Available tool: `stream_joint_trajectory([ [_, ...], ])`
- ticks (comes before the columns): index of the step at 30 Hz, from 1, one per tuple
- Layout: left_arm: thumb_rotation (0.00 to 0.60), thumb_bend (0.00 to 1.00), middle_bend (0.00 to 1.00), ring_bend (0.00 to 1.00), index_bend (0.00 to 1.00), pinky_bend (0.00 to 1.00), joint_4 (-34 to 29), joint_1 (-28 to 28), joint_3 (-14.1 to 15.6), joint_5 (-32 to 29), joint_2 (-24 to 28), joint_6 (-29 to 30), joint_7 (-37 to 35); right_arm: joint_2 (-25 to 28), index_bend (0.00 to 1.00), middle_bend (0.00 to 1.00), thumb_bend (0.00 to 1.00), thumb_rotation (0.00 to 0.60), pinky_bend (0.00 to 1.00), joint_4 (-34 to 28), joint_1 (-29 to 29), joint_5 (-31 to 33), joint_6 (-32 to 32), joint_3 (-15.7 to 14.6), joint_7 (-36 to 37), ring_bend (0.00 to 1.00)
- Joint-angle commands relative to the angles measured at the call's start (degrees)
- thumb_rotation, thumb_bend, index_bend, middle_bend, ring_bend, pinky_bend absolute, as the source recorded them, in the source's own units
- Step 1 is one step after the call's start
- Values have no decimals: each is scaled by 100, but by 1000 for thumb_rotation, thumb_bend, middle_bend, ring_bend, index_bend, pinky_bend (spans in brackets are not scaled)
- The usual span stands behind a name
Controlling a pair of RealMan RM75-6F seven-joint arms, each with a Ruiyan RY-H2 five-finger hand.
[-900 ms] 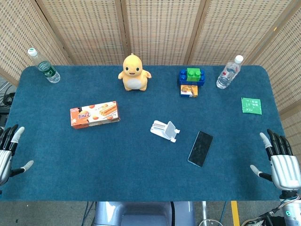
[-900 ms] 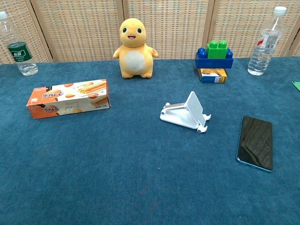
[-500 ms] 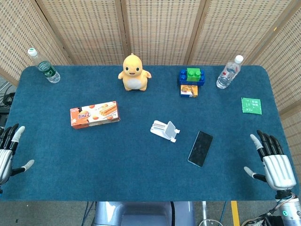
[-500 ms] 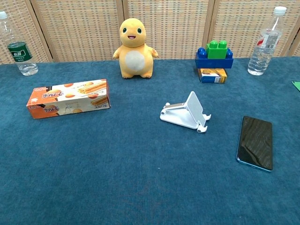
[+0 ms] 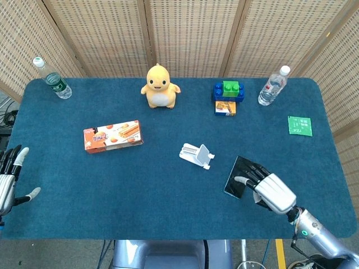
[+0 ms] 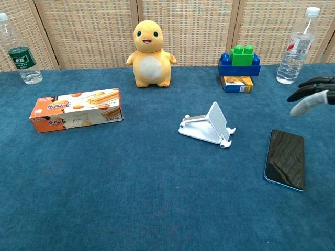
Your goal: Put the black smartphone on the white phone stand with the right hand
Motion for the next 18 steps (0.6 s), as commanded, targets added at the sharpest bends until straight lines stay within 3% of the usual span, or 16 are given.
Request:
stream_joint_trajectory([
  [1, 600, 0, 0, 0, 0, 0, 20, 12, -8, -21, 1, 12, -31, -290, 240, 160, 1000, 600, 145, 114, 323, 22, -476, -36, 9, 63],
  [7, 600, 0, 0, 0, 0, 0, 29, 20, -10, -53, 3, 3, -45, -671, 248, 164, 1000, 600, 155, 261, 541, 184, -1031, -118, -515, 66],
  [18, 600, 0, 0, 0, 0, 0, 30, 26, -4, -71, -24, -3, 2, -1134, 250, 164, 1000, 600, 155, 396, 658, 715, -1484, -134, -922, 68],
])
